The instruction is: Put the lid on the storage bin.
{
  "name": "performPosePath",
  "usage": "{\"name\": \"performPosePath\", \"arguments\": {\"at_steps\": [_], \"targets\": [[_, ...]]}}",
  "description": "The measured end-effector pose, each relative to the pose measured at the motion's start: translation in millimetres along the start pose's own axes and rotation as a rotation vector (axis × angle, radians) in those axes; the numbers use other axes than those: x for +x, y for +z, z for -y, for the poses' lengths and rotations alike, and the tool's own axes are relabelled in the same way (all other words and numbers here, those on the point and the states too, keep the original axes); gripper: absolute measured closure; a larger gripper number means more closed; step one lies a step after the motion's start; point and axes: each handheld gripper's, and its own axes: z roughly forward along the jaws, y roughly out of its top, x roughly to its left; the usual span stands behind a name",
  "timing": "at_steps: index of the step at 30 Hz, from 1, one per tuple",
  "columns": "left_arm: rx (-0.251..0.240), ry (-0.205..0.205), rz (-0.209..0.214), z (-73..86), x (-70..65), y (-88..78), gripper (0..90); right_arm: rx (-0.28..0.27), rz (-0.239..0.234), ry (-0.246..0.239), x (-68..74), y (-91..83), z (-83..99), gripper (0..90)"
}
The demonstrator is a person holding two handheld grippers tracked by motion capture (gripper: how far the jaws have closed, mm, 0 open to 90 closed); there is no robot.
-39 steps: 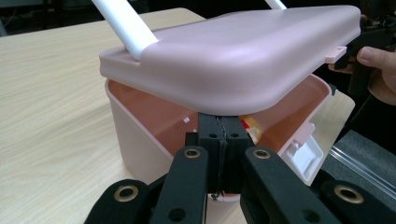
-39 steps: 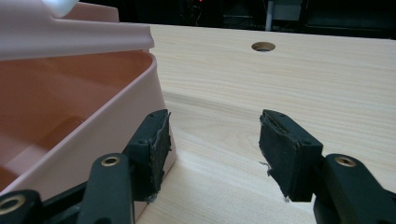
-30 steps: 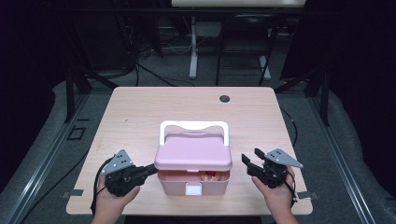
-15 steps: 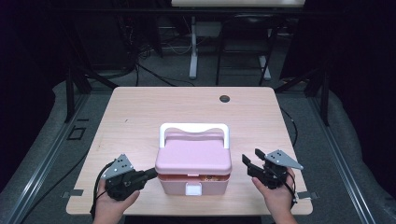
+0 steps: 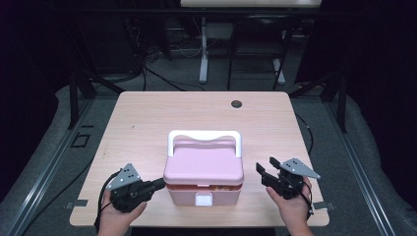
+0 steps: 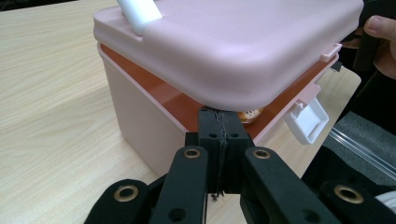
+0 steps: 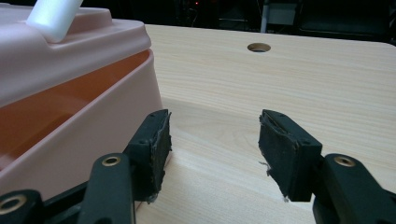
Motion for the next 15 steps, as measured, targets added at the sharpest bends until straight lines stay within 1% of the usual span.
{"name": "performPosePath", "arguments": {"at_steps": [5, 9, 10, 11, 12, 15], "targets": [[0.021, -0.01, -0.005, 2.2, 0.1, 0.7, 89.8, 0.0, 0.002, 0.011, -1.8, 0.5, 0.7, 42.6], [0.048, -0.011, -0.015, 2.7, 2.7, -1.8, 89.8, -0.005, 0.004, 0.015, -3.4, 0.0, 0.9, 42.7], [0.046, -0.011, -0.027, 3.4, 3.7, -2.8, 89.8, -0.004, 0.005, 0.019, -3.6, -0.1, 0.9, 42.7], [0.036, -0.023, -0.023, 4.2, 4.8, -4.1, 89.8, -0.005, 0.006, 0.022, -3.9, -0.2, 0.9, 42.7], [0.036, -0.019, -0.029, 4.2, 6.5, -5.8, 89.8, -0.006, 0.007, 0.022, -4.2, -0.2, 1.0, 42.7], [0.015, -0.037, -0.036, 4.1, 8.9, -7.8, 89.8, -0.007, 0.008, 0.024, -5.0, -0.6, 0.7, 42.7]]}}
